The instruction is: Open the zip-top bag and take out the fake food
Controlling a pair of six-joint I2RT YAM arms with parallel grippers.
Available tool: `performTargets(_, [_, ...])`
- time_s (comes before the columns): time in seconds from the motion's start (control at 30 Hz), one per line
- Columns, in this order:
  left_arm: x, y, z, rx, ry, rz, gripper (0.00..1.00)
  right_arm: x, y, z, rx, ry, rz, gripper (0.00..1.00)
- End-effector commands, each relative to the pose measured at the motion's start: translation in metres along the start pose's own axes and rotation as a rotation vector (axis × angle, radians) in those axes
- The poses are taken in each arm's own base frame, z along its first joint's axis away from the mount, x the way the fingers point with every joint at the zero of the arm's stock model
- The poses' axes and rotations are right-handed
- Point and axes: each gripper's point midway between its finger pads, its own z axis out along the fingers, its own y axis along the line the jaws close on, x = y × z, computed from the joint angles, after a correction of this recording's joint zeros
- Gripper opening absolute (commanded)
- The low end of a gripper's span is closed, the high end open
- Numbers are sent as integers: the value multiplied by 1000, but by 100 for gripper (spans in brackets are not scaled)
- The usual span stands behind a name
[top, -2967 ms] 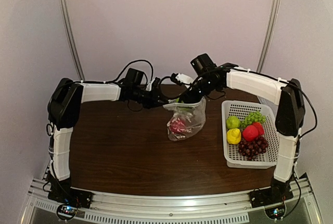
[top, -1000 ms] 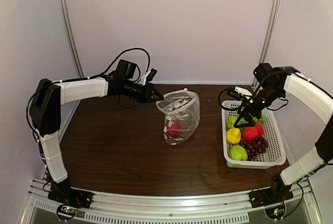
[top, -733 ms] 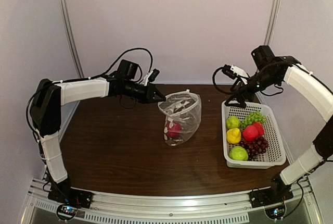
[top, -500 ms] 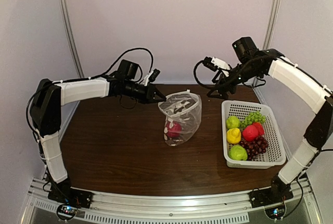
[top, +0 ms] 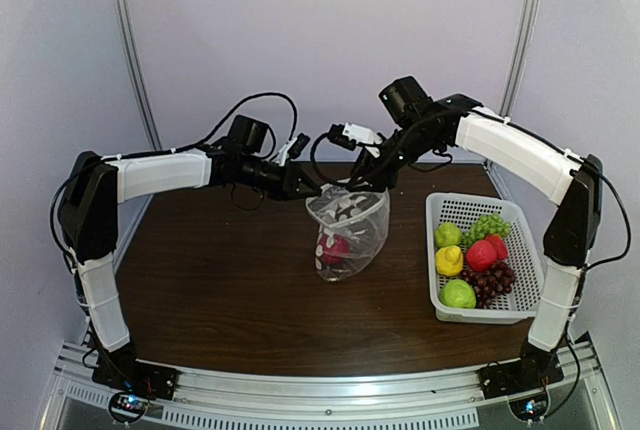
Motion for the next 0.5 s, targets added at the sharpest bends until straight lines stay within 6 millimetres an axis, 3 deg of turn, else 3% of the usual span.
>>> performTargets(0.0, [-12,-19,-6,31,-22,49,0,23,9,26,-24,117,-14,37])
performTargets(0.13, [-11,-17,-6,25,-21,48,0,38,16,40,-58,158,-5,30])
performTargets(0.47, [-9,-13,-3,14,-17,40,0,64,30,68,-101,236,-13,26])
